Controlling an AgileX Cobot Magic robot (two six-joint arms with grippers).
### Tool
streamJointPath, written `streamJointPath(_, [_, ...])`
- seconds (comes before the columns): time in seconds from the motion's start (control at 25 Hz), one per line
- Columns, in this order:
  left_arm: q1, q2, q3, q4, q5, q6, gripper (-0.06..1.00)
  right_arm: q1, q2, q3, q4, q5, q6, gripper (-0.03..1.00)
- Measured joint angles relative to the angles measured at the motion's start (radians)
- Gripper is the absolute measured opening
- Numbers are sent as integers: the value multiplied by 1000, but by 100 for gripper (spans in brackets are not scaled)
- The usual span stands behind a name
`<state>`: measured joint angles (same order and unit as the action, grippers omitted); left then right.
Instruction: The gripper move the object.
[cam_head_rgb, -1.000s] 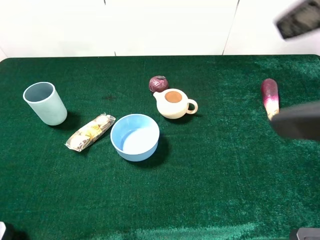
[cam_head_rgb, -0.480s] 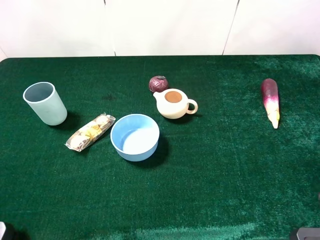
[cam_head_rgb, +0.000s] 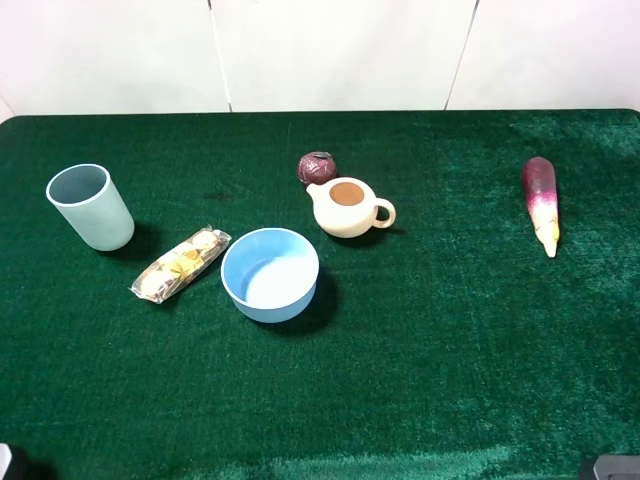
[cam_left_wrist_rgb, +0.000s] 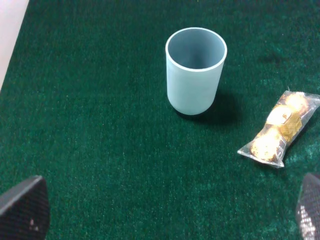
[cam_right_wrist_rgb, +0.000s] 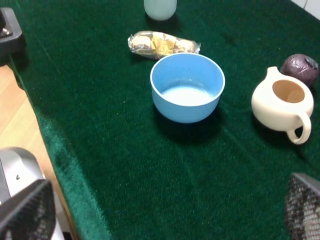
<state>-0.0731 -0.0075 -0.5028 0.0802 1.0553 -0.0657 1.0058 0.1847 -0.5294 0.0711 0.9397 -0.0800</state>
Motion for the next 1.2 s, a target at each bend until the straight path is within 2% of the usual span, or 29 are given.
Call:
streamJointPath(0.36, [0, 0, 0, 0, 0, 0, 99, 0, -130, 30, -38, 75, 41, 69])
streamJointPath(0.8, [0, 0, 0, 0, 0, 0, 99, -9, -191, 30, -63, 81, 73, 69])
streamJointPath(1.0, [0, 0, 0, 0, 0, 0, 99, -128, -191, 30, -65, 81, 80, 69])
streamJointPath(1.2, [0, 0, 0, 0, 0, 0, 99, -326, -191, 30, -65, 81, 80, 69])
